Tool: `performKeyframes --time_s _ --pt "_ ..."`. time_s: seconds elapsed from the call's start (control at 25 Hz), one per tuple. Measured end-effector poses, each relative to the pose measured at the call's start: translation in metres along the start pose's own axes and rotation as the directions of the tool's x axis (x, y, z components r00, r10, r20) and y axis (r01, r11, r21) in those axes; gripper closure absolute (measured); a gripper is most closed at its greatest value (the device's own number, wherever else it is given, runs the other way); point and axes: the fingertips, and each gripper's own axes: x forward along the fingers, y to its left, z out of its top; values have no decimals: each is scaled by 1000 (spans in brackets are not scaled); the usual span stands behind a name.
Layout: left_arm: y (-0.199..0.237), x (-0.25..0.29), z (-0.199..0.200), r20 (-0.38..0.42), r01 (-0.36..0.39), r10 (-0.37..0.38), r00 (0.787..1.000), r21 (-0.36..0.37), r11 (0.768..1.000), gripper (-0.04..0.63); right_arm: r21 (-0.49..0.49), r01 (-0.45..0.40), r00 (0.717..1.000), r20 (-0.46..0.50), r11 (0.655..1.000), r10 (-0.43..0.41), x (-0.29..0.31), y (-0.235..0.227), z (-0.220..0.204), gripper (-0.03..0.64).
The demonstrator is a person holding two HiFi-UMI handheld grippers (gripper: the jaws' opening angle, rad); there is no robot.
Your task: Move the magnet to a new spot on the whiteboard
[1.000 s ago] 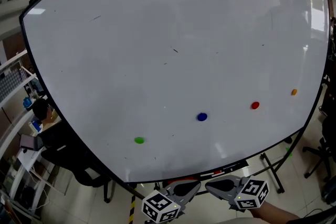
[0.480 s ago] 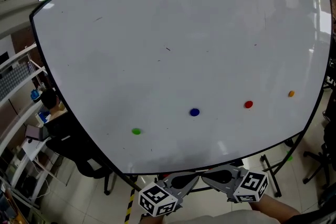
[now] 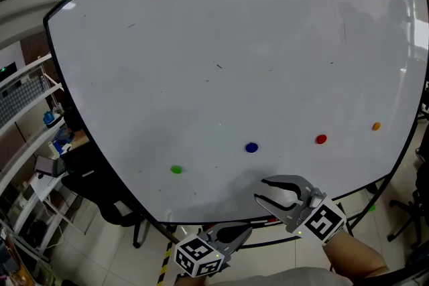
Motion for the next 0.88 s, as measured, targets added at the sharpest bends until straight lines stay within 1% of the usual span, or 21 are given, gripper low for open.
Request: performKeyframes --time_s 0.08,0.16,0.28,0.36,0.52,0.6,0.68,0.8,0.88 --pt "2 0 0 0 4 -4 1000 3 1000 612 -128 48 998 -41 991 -53 8 -17 0 469" --pt "4 0 1 -1 11 -11 1000 7 1000 612 -221 112 988 -77 969 -132 14 -36 -1 458" --pt "10 0 2 -2 14 -14 1000 7 1000 612 -290 214 958 -125 933 -259 24 -62 -8 454" --pt "16 -1 1 -3 13 -13 1000 4 1000 612 -343 252 940 -137 905 -314 32 -71 -11 453" --pt "25 -3 -3 -4 11 -11 1000 -3 1000 612 -461 284 912 -142 841 -385 44 -75 -21 454" --pt "28 -3 -4 -6 11 -11 1000 -7 1000 612 -505 293 898 -145 812 -415 49 -76 -28 454" --pt "32 -3 -6 -7 13 -13 1000 -8 1000 612 -522 309 890 -135 795 -435 52 -79 -31 456" --pt "37 -3 -7 -11 15 -15 1000 -10 1000 612 -537 332 880 -119 775 -459 53 -82 -31 481" --pt "39 -4 -7 -12 13 -14 1000 -9 1000 612 -565 337 871 -117 753 -478 53 -82 -32 483"
